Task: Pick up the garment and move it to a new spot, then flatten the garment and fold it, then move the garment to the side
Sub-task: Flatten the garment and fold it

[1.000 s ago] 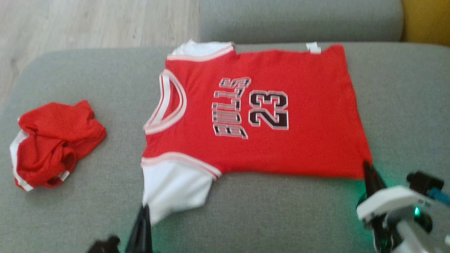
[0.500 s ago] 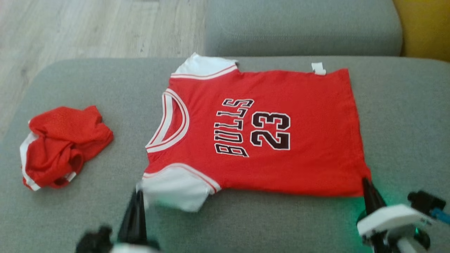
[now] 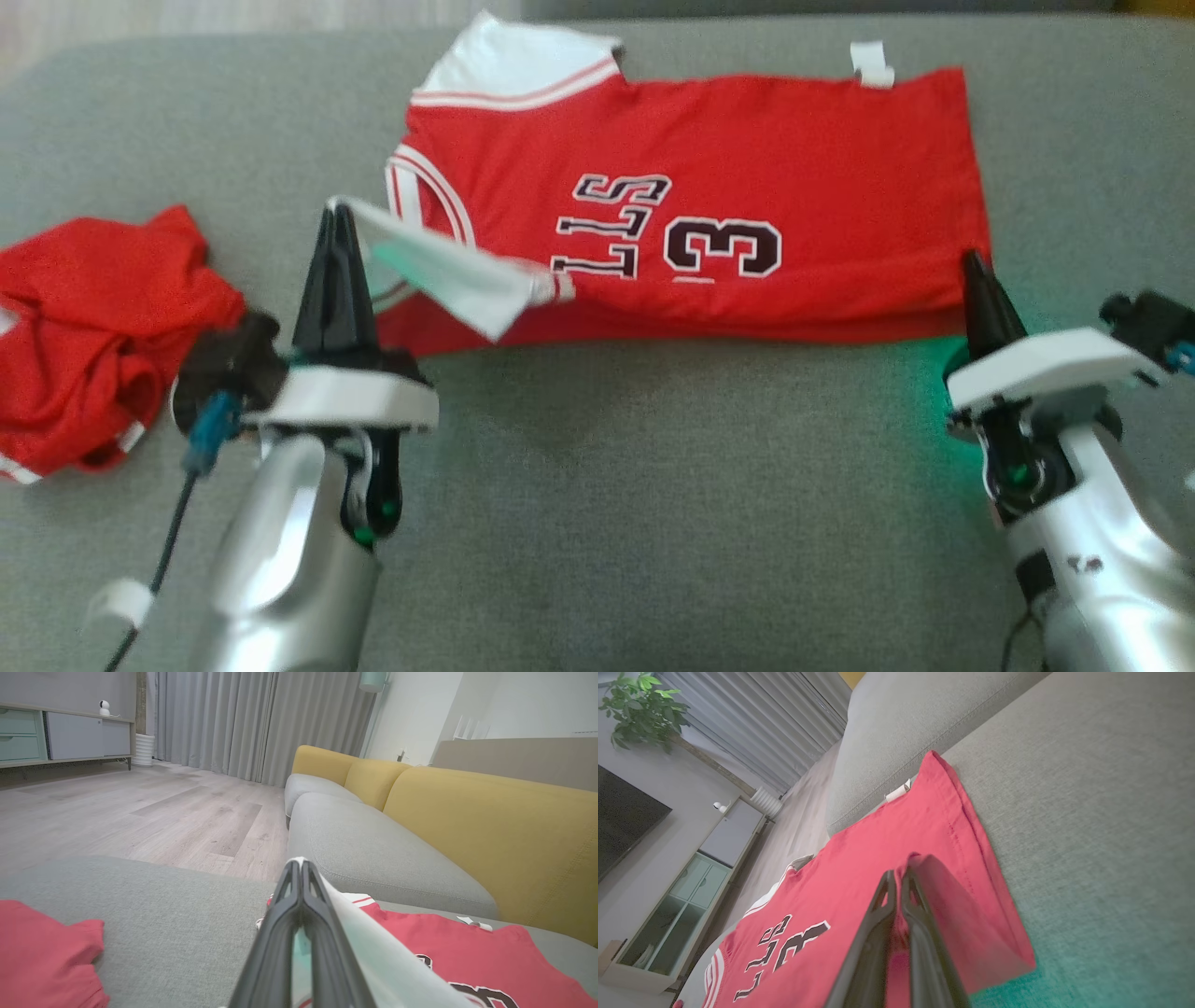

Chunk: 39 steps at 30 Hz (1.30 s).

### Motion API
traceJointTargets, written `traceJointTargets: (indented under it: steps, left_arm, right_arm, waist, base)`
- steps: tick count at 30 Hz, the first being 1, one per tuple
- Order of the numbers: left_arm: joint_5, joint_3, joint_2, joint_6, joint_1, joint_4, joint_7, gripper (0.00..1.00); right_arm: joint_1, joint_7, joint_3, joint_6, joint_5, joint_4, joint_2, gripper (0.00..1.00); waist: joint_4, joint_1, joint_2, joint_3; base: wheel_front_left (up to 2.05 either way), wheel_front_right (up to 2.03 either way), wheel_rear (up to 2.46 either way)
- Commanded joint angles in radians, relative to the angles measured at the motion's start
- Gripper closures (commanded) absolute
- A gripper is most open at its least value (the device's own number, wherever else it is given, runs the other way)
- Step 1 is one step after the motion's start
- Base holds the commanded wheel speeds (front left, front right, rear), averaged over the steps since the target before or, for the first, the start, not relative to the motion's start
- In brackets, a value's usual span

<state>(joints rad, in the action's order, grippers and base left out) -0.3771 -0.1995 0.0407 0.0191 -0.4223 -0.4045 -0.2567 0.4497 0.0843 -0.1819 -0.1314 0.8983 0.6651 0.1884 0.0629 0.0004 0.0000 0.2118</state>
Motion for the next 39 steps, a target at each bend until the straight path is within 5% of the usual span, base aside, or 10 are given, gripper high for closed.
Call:
traceJointTargets:
  steps: [1, 9, 10, 11, 12, 13, 14, 23, 31, 39]
  left_arm:
    - [0.005, 0.031, 0.010, 0.006, -0.056, 0.019, -0.005, 1.00]
    - [0.020, 0.018, 0.010, 0.001, -0.156, -0.054, -0.005, 1.00]
    - [0.024, 0.016, 0.010, -0.002, -0.162, -0.062, -0.005, 1.00]
    - [0.025, 0.016, 0.010, -0.004, -0.167, -0.068, -0.005, 1.00]
    - [0.027, 0.016, 0.010, -0.005, -0.169, -0.074, -0.005, 1.00]
    - [0.035, 0.017, 0.010, -0.003, -0.169, -0.075, -0.005, 0.16]
    - [0.043, 0.019, 0.010, -0.001, -0.166, -0.073, -0.005, 0.00]
    - [0.136, 0.067, 0.010, 0.031, -0.021, 0.015, -0.005, 0.00]
    - [0.168, 0.077, 0.010, 0.042, 0.204, 0.068, -0.005, 0.00]
    - [0.183, 0.067, 0.009, 0.051, 0.373, 0.104, -0.005, 0.00]
  right_arm:
    - [0.038, -0.003, -0.012, 0.001, -0.003, -0.018, -0.011, 1.00]
    - [0.131, -0.002, -0.008, 0.001, -0.032, 0.053, -0.043, 1.00]
    - [0.138, 0.008, -0.007, 0.001, -0.038, 0.063, -0.045, 0.66]
    - [0.144, 0.018, -0.006, 0.001, -0.042, 0.071, -0.048, 0.00]
    - [0.149, 0.027, -0.006, 0.001, -0.045, 0.078, -0.051, 0.00]
    - [0.152, 0.044, -0.007, 0.001, -0.051, 0.081, -0.053, 0.00]
    - [0.154, 0.067, -0.012, 0.001, -0.065, 0.081, -0.050, 0.00]
    - [0.093, 0.176, 0.053, 0.001, -0.329, 0.030, -0.005, 0.00]
    - [-0.138, 0.177, 0.221, 0.001, -0.710, -0.178, -0.093, 0.00]
    - [-0.309, 0.177, 0.292, 0.001, -0.809, -0.223, -0.134, 0.00]
  waist:
    - [-0.010, -0.0004, 0.0000, 0.038]
    - [-0.020, -0.0004, 0.0000, 0.095]
    - [-0.020, -0.0004, 0.0000, 0.097]
    - [-0.021, -0.0004, 0.0000, 0.100]
    - [-0.022, -0.0004, 0.0000, 0.102]
    - [-0.022, -0.0004, 0.0000, 0.103]
    - [-0.022, -0.0004, 0.0000, 0.103]
    - [-0.026, -0.0004, 0.0000, 0.057]
    - [-0.026, -0.0004, 0.0000, -0.034]
    - [-0.026, -0.0004, 0.0000, -0.122]
  base:
    - [0.00, 0.00, 0.00]
    - [0.00, 0.00, 0.00]
    - [0.00, 0.00, 0.00]
    - [0.00, 0.00, 0.00]
    - [0.00, 0.00, 0.00]
    - [0.00, 0.00, 0.00]
    - [0.00, 0.00, 0.00]
    - [0.00, 0.00, 0.00]
    - [0.00, 0.00, 0.00]
    - [0.00, 0.00, 0.00]
